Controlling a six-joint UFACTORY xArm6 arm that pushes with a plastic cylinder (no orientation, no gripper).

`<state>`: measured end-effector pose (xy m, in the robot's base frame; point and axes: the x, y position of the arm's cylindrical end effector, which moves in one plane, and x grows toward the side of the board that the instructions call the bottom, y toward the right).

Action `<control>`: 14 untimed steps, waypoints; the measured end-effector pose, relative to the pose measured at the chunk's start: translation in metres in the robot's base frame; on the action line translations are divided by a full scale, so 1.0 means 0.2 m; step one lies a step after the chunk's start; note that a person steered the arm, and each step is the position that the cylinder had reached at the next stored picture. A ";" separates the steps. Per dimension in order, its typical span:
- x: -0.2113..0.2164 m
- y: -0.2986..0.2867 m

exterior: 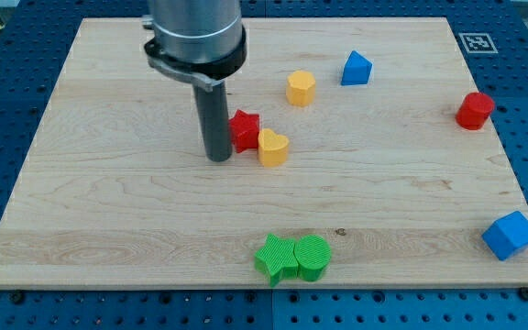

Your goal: Move the red circle parallel left to the red star

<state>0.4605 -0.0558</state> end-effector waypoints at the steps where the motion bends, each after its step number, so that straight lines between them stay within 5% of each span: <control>1: -0.15 0.05; 6: -0.56 -0.03; 14: -0.91 1.11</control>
<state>0.2776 0.1669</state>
